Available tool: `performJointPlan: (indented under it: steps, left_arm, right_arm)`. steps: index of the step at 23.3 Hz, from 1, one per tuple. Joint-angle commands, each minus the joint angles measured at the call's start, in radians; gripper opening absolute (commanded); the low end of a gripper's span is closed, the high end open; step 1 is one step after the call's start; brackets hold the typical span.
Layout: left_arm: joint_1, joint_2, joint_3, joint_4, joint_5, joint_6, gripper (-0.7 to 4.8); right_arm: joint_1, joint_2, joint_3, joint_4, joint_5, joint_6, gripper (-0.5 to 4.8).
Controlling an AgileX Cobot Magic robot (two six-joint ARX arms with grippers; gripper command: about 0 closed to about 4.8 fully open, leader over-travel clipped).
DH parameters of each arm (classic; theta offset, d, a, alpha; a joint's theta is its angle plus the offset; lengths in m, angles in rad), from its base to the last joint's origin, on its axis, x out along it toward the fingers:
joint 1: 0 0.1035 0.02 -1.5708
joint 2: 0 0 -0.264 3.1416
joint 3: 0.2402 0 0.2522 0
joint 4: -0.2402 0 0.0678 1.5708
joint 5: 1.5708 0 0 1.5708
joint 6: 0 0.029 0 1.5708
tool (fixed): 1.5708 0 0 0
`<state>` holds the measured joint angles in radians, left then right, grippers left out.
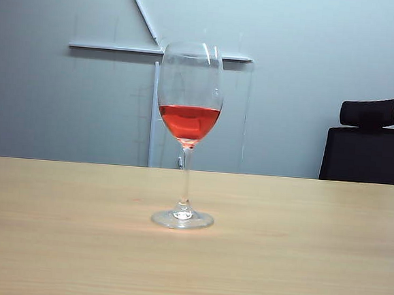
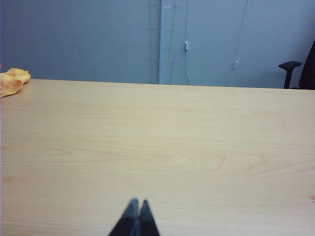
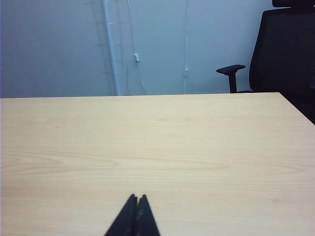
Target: Gently pick up the goblet, rotate it counterclockwise for two full turns (viewing from above), and then place it back on the table.
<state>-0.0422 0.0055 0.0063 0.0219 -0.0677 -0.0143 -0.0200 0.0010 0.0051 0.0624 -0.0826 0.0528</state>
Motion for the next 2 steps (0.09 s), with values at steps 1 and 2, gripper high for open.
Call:
performJointPlan:
  steps: [1, 2]
  left_arm:
    - [-0.001, 0.0, 0.003, 0.009, 0.001, 0.006, -0.05]
    - [-0.001, 0.0, 0.003, 0.009, 0.001, 0.006, -0.05]
  right_arm:
    - [0.002, -0.002, -0.004, 0.022, 0.002, -0.002, -0.07]
    - [0.002, -0.002, -0.004, 0.022, 0.002, -0.002, -0.07]
